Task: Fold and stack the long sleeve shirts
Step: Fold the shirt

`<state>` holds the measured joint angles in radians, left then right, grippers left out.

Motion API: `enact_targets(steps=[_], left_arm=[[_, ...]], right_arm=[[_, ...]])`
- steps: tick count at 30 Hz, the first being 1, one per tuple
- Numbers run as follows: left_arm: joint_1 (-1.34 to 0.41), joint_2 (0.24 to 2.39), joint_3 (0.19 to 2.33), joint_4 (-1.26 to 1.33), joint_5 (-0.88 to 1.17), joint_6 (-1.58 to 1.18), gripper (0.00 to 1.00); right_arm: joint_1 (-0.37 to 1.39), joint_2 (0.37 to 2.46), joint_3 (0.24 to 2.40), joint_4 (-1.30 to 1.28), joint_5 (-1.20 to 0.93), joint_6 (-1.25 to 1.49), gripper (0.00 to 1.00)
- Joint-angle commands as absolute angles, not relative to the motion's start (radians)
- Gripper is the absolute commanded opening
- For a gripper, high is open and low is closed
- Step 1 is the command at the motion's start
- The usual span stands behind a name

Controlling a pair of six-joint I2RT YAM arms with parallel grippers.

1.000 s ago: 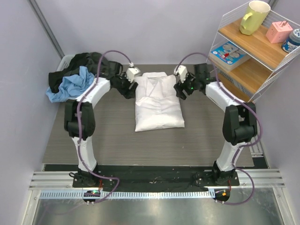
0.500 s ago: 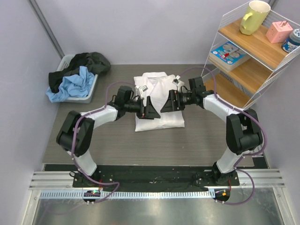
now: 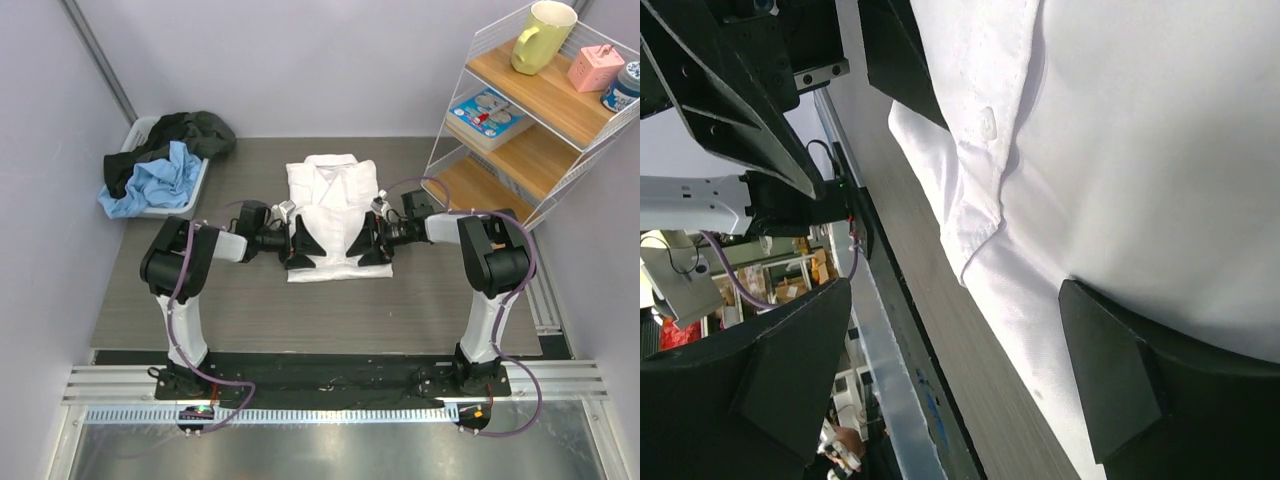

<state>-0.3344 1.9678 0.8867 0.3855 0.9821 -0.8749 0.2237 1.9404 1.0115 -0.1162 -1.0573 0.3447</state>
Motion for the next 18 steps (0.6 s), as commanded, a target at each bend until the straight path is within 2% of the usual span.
enact_targets(steps=[1,6,9,10,14,18], left_arm=[[-0.291,1.918,0.828,0.287,1.000,-0.722,0.84],[-0.299,1.711,0.784,0.203,1.061,-0.658,0.84],[-0.339,1.654,0.790,0.198,1.069,-0.672,0.84],[-0.357,1.641,0.795,0.202,1.062,-0.681,0.84],[-0.429,1.715,0.816,0.306,1.035,-0.764,0.84],[-0.423,1.847,0.842,0.379,1.022,-0.807,0.84]], right_arm=[[0.196,1.895,1.000,-0.257,-0.979,0.241,0.92],[0.205,1.732,0.999,-0.359,-1.008,0.210,0.93],[0.238,1.655,0.971,-0.293,-1.015,0.309,0.94],[0.270,1.645,0.942,-0.200,-1.017,0.354,0.94],[0.340,1.681,0.904,-0.026,-1.012,0.518,0.95],[0.339,1.787,0.887,0.060,-1.014,0.522,0.96]])
